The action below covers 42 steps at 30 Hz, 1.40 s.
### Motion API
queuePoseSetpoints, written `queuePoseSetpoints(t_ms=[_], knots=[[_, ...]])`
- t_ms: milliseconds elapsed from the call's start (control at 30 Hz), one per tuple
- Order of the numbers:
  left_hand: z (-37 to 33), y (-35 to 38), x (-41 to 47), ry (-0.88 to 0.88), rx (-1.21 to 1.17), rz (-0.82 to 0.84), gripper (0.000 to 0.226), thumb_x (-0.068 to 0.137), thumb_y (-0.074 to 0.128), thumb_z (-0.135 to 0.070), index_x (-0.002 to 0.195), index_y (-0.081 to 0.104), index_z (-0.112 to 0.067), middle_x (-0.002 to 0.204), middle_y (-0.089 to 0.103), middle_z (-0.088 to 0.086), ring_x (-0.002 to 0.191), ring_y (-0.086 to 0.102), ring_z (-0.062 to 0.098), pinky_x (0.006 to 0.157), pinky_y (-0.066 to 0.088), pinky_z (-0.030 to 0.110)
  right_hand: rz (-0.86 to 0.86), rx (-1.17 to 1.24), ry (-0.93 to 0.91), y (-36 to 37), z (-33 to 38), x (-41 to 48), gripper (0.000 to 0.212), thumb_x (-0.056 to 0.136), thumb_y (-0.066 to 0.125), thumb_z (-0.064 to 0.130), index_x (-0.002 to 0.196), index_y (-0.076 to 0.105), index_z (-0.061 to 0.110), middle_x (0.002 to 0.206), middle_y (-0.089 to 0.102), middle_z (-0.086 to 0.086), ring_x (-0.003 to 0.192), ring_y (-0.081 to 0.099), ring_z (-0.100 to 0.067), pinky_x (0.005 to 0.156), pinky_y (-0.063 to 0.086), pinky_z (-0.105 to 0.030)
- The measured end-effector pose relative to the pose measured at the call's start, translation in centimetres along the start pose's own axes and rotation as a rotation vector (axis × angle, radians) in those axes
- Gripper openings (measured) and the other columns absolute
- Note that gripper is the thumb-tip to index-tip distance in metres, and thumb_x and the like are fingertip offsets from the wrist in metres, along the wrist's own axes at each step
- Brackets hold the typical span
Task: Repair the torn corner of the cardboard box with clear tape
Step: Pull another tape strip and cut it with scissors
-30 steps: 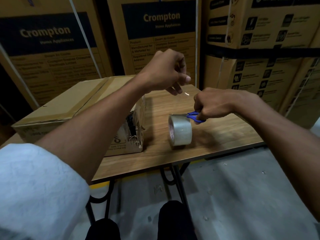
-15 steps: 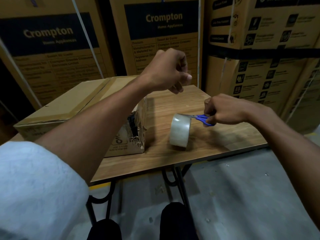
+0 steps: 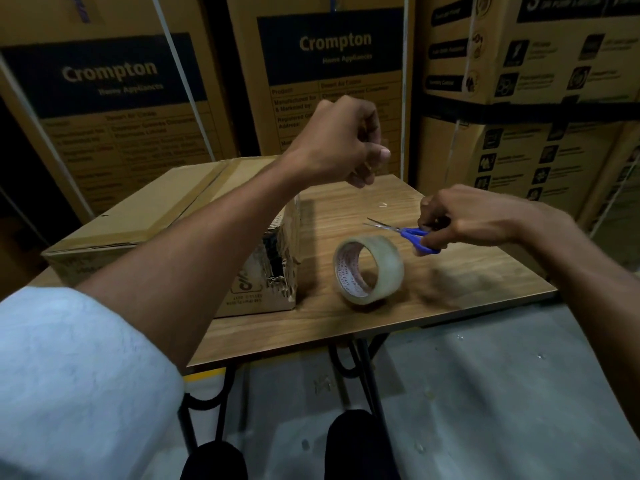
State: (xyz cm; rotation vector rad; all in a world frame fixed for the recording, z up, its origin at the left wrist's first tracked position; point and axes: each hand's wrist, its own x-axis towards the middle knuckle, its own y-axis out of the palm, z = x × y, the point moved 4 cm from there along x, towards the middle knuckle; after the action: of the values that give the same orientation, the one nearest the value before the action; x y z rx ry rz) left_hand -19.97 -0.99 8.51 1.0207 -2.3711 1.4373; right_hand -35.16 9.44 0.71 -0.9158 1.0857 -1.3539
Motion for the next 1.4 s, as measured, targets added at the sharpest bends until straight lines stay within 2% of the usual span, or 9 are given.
queuePoseSetpoints(t_ms=[133, 267, 367, 500, 633, 900, 967, 1067, 1400], knots=[[0.2, -0.1, -0.2, -0.001, 0.009, 0.021, 0.010, 0.096, 0.069, -0.012, 0.102, 0.061, -0.007, 0.090, 0.073, 0.011, 0.071, 0.078, 0.016, 0.062, 0.066, 0.032, 0.047, -0.092, -0.005, -0.1, 0.6, 0.0, 0.028, 0.089, 0.070, 0.037, 0.071, 0.071, 0.016, 0.088, 0.062, -0.001, 0.080, 0.055, -0.017, 0.075, 0.046, -0.040], [0.3, -0.5, -0.4, -0.010, -0.015, 0.007, 0.011, 0.097, 0.068, -0.012, 0.103, 0.062, -0.005, 0.091, 0.074, 0.012, 0.072, 0.079, 0.016, 0.062, 0.065, 0.031, 0.069, -0.103, 0.007, -0.3, 1.0, 0.0, 0.025, 0.090, 0.070, 0.037, 0.071, 0.069, 0.020, 0.091, 0.063, -0.002, 0.081, 0.056, -0.015, 0.074, 0.044, -0.034], [0.2, -0.3, -0.4, -0.003, 0.014, 0.028, 0.013, 0.096, 0.069, -0.013, 0.104, 0.063, -0.004, 0.092, 0.074, 0.012, 0.072, 0.079, 0.015, 0.061, 0.065, 0.031, 0.099, -0.111, -0.016, 0.2, 2.1, 0.4, 0.025, 0.090, 0.070, 0.034, 0.068, 0.066, 0.020, 0.092, 0.064, -0.004, 0.082, 0.055, -0.016, 0.077, 0.047, -0.037], [0.4, -0.7, -0.5, -0.006, 0.008, 0.014, 0.010, 0.096, 0.069, -0.012, 0.101, 0.062, -0.006, 0.092, 0.074, 0.012, 0.072, 0.079, 0.015, 0.061, 0.066, 0.032, 0.107, -0.158, 0.014, -0.2, 1.8, 0.6, 0.022, 0.089, 0.071, 0.036, 0.084, 0.071, 0.014, 0.095, 0.066, -0.008, 0.086, 0.058, -0.020, 0.082, 0.049, -0.040], [0.5, -0.8, -0.5, -0.004, -0.013, 0.008, 0.008, 0.097, 0.068, -0.012, 0.100, 0.062, -0.008, 0.089, 0.075, 0.012, 0.071, 0.078, 0.015, 0.062, 0.066, 0.032, 0.112, -0.144, 0.023, -0.5, 1.3, -0.2, 0.023, 0.088, 0.072, 0.037, 0.072, 0.061, 0.024, 0.090, 0.058, 0.003, 0.080, 0.053, -0.012, 0.072, 0.043, -0.032], [0.1, -0.4, -0.1, 0.025, -0.019, 0.032, 0.010, 0.097, 0.068, -0.012, 0.101, 0.061, -0.007, 0.091, 0.073, 0.011, 0.073, 0.079, 0.016, 0.062, 0.066, 0.034, 0.074, -0.173, -0.002, -0.2, 3.0, 0.9, 0.030, 0.087, 0.070, 0.042, 0.084, 0.075, 0.012, 0.100, 0.068, -0.012, 0.090, 0.059, -0.025, 0.087, 0.052, -0.051], [0.1, -0.5, -0.1, 0.026, -0.017, 0.028, 0.011, 0.097, 0.068, -0.013, 0.101, 0.061, -0.006, 0.091, 0.073, 0.010, 0.073, 0.079, 0.017, 0.062, 0.066, 0.034, 0.062, -0.173, -0.007, -0.4, 3.3, 1.3, 0.031, 0.087, 0.070, 0.042, 0.086, 0.075, 0.011, 0.101, 0.068, -0.011, 0.090, 0.059, -0.025, 0.086, 0.053, -0.048], [0.2, -0.5, -0.1, 0.025, -0.013, 0.021, 0.012, 0.096, 0.069, -0.013, 0.102, 0.062, -0.005, 0.091, 0.074, 0.010, 0.072, 0.079, 0.015, 0.062, 0.065, 0.031, 0.062, -0.170, -0.010, -0.5, 3.3, 1.5, 0.023, 0.088, 0.070, 0.041, 0.079, 0.068, 0.020, 0.100, 0.065, -0.006, 0.086, 0.057, -0.017, 0.075, 0.049, -0.035], [0.8, -1.0, -0.3, 0.005, -0.021, 0.012, 0.012, 0.096, 0.068, -0.013, 0.104, 0.062, -0.007, 0.093, 0.074, 0.011, 0.074, 0.079, 0.014, 0.063, 0.065, 0.030, 0.109, -0.163, 0.091, 0.2, 1.7, -0.1, 0.025, 0.090, 0.068, 0.046, 0.079, 0.067, 0.024, 0.103, 0.065, -0.006, 0.093, 0.057, -0.020, 0.088, 0.049, -0.043]])
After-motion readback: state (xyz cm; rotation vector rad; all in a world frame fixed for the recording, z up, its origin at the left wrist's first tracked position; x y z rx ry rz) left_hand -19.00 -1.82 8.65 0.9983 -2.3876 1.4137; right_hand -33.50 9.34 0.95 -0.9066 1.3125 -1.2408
